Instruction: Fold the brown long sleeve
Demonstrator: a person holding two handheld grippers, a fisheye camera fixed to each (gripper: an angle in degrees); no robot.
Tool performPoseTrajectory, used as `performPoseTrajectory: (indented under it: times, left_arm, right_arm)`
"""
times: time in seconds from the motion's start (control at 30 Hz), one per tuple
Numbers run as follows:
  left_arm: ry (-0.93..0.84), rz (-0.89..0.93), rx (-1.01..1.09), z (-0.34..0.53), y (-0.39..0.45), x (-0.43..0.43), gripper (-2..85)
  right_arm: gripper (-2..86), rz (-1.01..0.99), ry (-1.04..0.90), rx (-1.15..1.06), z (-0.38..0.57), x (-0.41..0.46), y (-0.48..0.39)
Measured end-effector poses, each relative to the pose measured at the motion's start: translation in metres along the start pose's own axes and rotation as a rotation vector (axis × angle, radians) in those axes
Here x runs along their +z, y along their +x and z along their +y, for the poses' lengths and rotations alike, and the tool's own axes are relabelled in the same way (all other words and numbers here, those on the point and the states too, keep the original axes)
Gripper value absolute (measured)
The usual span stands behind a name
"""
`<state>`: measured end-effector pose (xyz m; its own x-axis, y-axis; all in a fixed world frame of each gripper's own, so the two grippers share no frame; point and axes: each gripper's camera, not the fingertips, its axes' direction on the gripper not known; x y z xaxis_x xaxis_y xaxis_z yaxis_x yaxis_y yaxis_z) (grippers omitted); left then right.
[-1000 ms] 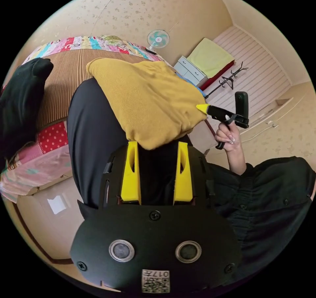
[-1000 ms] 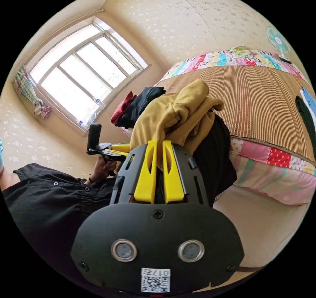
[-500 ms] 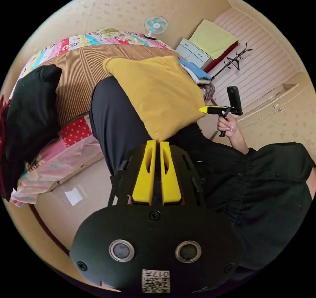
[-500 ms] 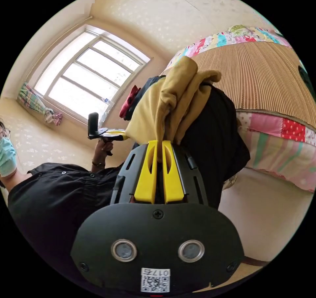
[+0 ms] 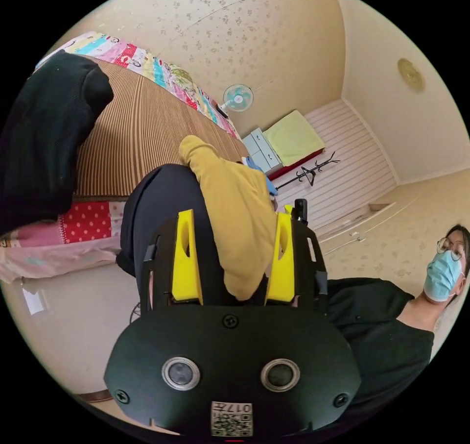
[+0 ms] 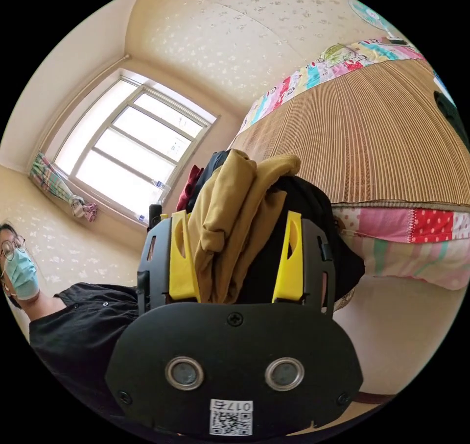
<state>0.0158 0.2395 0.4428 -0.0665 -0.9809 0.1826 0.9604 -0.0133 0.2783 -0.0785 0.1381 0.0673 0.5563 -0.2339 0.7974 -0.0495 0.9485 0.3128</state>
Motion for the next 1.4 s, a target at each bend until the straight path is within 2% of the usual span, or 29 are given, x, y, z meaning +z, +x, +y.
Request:
performPoseTrajectory:
  times: [0.13, 0.2, 0.27, 0.37, 0.5, 0.7, 0.8, 0.9, 0.97, 1.07, 1.17, 1.23, 1.4]
  left_arm:
    - [0.026, -0.103, 0.034, -0.042, 0.026, 0.037, 22.9]
    - [0.016, -0.077, 0.051, -0.045, 0.037, 0.050, 22.1]
    - [0.061, -0.128, 0.028, -0.035, 0.048, 0.053, 18.8]
    - [0.066, -0.092, -0.004, -0.023, 0.051, 0.056, 12.7]
    - [0.112, -0.040, -0.013, -0.014, 0.069, 0.038, 10.2]
    - [0.302, -0.134, 0.066, -0.048, 0.127, -0.099, 9.7]
    - [0.381, -0.250, 0.095, -0.108, 0.133, -0.185, 9.6]
    - [0.400, -0.401, 0.030, -0.198, 0.100, -0.261, 10.1]
    - [0.488, -0.522, -0.131, -0.240, 0.045, -0.324, 11.6]
    - [0.573, -0.483, -0.228, -0.230, 0.011, -0.362, 14.4]
    - [0.546, -0.527, -0.133, -0.200, 0.021, -0.323, 14.3]
    - [0.502, -0.561, -0.115, -0.178, 0.025, -0.279, 12.9]
    - [0.511, -0.355, -0.036, -0.112, 0.046, -0.167, 14.3]
  right_arm:
    - [29.7, 0.044, -0.073, -0.001, -0.019, 0.031, 0.005]
    - [26.9, 0.166, -0.089, -0.044, -0.014, 0.038, -0.010]
    - [24.2, 0.208, -0.080, -0.073, -0.005, 0.037, -0.022]
    - [15.8, 0.150, -0.052, -0.099, 0.011, 0.030, -0.037]
    - [13.6, 0.041, -0.125, -0.162, 0.010, 0.037, -0.056]
    - [13.0, -0.141, -0.126, -0.269, -0.055, 0.071, -0.114]
    - [13.0, -0.211, -0.134, -0.288, -0.117, 0.123, -0.148]
    - [13.1, -0.205, -0.113, -0.216, -0.187, 0.195, -0.171]
    - [13.4, -0.128, -0.098, -0.160, -0.228, 0.240, -0.169]
    - [13.1, -0.009, -0.126, -0.071, -0.260, 0.282, -0.145]
    - [12.8, -0.014, -0.115, -0.118, -0.243, 0.265, -0.125]
    - [12.5, 0.064, -0.103, -0.148, -0.229, 0.241, -0.110]
    - [12.1, 0.356, 0.059, -0.183, -0.200, 0.100, -0.056]
